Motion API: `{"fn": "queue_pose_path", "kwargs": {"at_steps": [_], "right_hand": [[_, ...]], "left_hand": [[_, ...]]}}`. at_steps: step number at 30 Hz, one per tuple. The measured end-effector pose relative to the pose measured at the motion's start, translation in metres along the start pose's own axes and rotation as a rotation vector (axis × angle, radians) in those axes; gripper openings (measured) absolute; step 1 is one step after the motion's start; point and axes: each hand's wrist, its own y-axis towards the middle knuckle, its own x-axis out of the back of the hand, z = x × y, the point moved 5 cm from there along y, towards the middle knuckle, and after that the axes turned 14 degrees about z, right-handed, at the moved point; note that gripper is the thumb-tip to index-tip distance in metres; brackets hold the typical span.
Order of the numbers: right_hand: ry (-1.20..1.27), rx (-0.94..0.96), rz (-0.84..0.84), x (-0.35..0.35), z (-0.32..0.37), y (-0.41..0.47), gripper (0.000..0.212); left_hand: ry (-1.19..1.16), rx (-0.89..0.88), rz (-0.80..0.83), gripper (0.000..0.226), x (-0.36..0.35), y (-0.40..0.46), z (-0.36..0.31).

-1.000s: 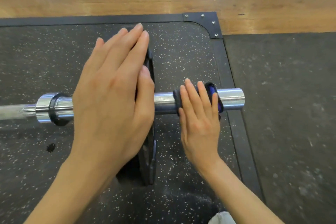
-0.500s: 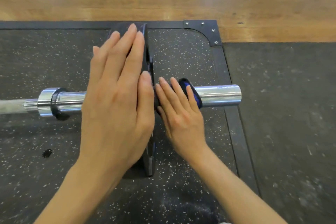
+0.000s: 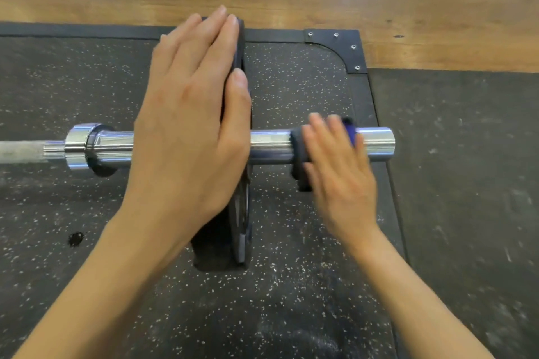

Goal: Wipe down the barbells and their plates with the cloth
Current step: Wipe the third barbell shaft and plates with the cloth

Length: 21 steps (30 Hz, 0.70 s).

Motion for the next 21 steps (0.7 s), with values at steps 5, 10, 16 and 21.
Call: {"fn": "queue_pose_path", "kwargs": {"at_steps": [5, 10, 16, 21], "right_hand": [[0.168, -0.277, -0.096, -0.002, 0.003, -0.001, 0.044], [0.035, 0.070, 0.063, -0.006, 0.039, 0.016, 0.046], [0.129, -0.343, -0.067, 0.009, -0.025, -0.022, 0.046], [0.129, -0.026, 0.076, -0.002, 0.058, 0.014, 0.050]], "left_hand": [[-0.019, 0.008, -0.011, 0.050, 0.001, 0.006, 0.004], [-0.020, -0.001, 0.004, 0.051, 0.000, 0.006, 0.003], [0.004, -0.023, -0.004, 0.049, -0.002, -0.005, 0.000], [0.027, -0.041, -0.013, 0.049, -0.002, -0.016, -0.005]]}}
